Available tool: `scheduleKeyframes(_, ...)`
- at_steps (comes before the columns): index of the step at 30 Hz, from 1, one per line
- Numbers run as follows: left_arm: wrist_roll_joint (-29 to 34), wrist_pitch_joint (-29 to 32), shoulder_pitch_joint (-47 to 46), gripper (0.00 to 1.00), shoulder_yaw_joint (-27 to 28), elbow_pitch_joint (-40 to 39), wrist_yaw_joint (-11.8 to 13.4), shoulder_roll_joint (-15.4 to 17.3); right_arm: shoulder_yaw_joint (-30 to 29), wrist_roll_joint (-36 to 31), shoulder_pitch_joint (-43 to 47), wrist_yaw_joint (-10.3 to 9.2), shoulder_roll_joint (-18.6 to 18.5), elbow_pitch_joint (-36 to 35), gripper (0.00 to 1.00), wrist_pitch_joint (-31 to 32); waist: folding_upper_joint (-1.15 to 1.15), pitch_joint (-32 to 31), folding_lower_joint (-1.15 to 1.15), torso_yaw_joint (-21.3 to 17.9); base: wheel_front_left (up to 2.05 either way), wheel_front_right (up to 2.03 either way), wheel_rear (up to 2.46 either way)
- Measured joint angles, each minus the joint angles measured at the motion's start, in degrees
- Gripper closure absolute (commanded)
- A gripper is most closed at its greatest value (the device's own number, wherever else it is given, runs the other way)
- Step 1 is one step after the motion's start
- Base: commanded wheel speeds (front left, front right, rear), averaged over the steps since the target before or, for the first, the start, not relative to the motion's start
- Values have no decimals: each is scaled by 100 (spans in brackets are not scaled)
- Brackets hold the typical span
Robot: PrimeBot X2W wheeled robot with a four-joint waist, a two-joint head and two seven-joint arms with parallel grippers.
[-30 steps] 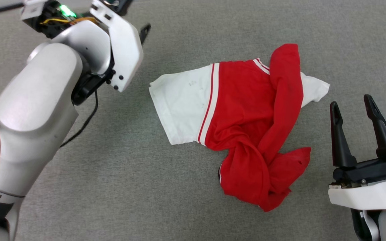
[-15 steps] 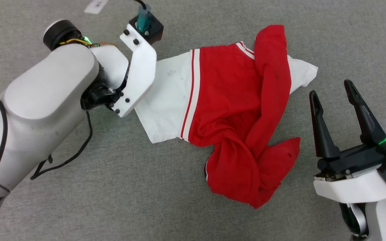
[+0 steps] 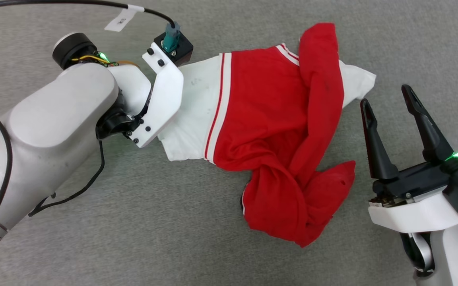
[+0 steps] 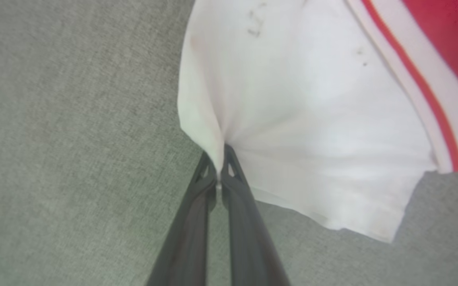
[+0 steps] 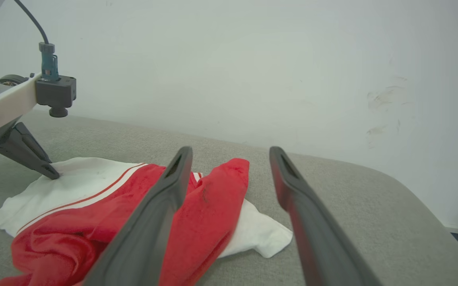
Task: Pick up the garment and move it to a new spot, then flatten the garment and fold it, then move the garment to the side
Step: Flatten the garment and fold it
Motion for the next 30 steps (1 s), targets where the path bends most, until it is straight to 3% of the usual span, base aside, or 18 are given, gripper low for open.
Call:
scheduleKeyframes(6,-76,-441,16,100,-57,-34,0,118,-196,-8,129,0,-81,69,0,-1,0,-259,0,271,0,0,0)
scheduleKeyframes(18,-520,-775,693,100,-57,135,1,1425,-341,-26,386,0,-149,124,0,-1,0,-797,0,954,0,0,0)
scheduleKeyframes(22,-661,-880,1016,100,-55,372,62,1645,-344,-25,435,0,-174,157,0,-1,0,-842,0,1035,0,0,0)
scheduleKeyframes(25,-818,-1005,1248,100,-29,488,153,1627,-347,-24,438,0,-202,198,0,-1,0,-851,0,1042,0,0,0)
scheduleKeyframes(26,-842,-1099,1307,79,-16,526,197,1608,-347,-23,438,0,-207,212,0,-1,0,-858,0,1041,0,0,0)
scheduleKeyframes(27,-839,-1204,1345,5,7,564,235,1589,-349,-23,439,0,-210,227,0,-1,0,-868,0,1039,0,0,0)
scheduleKeyframes(28,-833,-1302,1369,0,25,594,245,1561,-353,-23,441,0,-212,243,0,-1,0,-883,0,1039,0,0,0)
scheduleKeyframes(30,-826,-1466,1365,0,86,633,278,1505,-366,-18,451,0,-219,267,0,-1,0,-917,0,1046,0,0,0)
